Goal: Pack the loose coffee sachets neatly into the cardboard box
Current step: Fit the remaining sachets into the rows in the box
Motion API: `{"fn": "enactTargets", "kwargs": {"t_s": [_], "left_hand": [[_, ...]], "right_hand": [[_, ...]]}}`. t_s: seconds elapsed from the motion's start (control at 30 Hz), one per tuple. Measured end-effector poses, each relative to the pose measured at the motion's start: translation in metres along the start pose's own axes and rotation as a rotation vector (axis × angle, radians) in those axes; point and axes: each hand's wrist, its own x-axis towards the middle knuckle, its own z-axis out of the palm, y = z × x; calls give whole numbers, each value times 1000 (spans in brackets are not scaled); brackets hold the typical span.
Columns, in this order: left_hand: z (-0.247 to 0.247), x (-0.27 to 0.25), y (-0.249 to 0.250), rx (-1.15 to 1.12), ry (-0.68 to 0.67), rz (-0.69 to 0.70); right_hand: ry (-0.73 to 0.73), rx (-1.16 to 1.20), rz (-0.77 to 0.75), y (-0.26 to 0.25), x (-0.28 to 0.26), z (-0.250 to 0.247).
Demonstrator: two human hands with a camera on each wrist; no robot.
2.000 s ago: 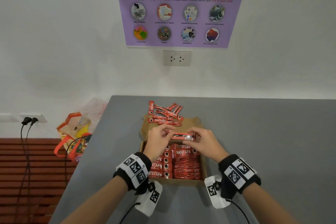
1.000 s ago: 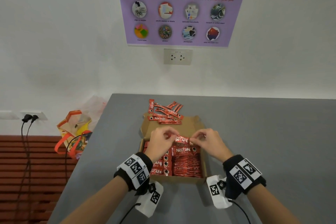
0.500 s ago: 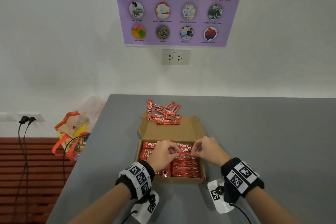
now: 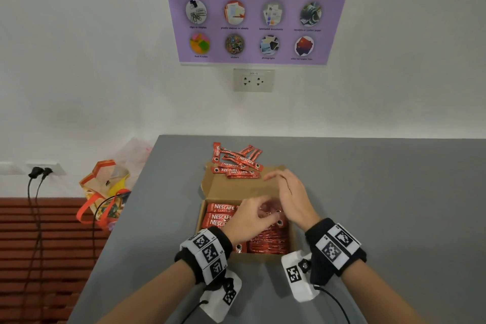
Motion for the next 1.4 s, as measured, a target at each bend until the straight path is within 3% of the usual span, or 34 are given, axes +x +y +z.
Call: {"fn": "enactTargets", "kwargs": {"t_s": [0.17, 0.43, 0.6, 0.77, 0.87, 0.97, 1.03, 1.3, 1.4], "left_hand": [[-6, -1, 2, -111, 91, -63], [-29, -5, -9, 66, 130, -90], [-23, -6, -3, 202, 169, -2], [-13, 0, 10, 145, 307, 79], [-18, 0, 7, 23, 344, 36], [-23, -1, 3, -145, 280, 3], [-25, -2, 4, -234, 234, 12], [-31, -6, 3, -390, 107, 30], [-32, -6, 3, -333, 102, -3]], "right_hand": [[14, 83, -3, 1, 5, 0], [-75, 88, 110, 28, -12, -19], [83, 75, 7, 15, -16, -18], [-6, 192, -133, -6, -17, -10], [32, 136, -84, -1, -12, -12], [-126, -3, 68, 11, -9, -12], [-210, -5, 70, 15, -10, -8], [-191, 102, 56, 14, -11, -9], [-174, 150, 63, 17, -11, -12]]}}
